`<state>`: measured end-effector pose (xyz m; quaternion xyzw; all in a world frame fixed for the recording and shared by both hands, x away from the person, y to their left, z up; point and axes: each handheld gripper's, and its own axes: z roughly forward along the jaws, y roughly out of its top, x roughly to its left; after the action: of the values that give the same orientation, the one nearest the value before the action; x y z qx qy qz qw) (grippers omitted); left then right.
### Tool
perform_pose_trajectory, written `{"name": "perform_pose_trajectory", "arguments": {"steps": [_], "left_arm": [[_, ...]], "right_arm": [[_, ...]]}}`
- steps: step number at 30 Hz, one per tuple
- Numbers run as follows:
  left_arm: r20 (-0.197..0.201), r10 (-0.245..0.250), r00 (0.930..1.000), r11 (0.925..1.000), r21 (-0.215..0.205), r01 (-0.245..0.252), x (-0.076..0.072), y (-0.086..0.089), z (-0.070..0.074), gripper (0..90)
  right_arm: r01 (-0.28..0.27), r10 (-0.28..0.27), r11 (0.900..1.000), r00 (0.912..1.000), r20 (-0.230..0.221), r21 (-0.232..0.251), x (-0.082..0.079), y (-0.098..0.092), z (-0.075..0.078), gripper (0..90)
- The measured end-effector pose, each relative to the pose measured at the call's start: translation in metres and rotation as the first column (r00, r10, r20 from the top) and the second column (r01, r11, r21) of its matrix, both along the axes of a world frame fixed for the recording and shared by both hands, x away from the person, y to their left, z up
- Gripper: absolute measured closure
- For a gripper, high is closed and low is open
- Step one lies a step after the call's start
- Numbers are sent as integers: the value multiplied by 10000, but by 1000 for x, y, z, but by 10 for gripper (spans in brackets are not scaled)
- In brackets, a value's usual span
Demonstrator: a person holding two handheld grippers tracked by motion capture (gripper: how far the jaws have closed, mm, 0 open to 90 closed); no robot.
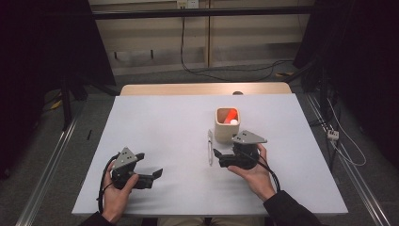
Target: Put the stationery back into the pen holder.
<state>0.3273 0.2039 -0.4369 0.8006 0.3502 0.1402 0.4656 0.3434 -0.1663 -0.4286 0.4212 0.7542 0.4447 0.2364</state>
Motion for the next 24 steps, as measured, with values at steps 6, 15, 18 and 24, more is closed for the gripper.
{"name": "perform_pose_trajectory", "arguments": {"steps": [6,15,18,24], "left_arm": [[-22,1,10000,10000,5,-1,0,-1,0,63],[-19,-2,10000,10000,19,2,0,-1,-1,63],[-33,7,10000,10000,43,-7,0,-1,-1,63],[-30,9,10000,10000,39,-9,0,-1,-1,63]], "right_arm": [[43,-44,10000,9995,-311,-38,2,7,-7,157],[101,-102,9999,9982,-597,-22,2,21,-14,242],[102,-106,9999,9980,-625,-59,3,27,-16,276],[417,-447,9986,9941,-991,-323,3,38,-23,338]]}}
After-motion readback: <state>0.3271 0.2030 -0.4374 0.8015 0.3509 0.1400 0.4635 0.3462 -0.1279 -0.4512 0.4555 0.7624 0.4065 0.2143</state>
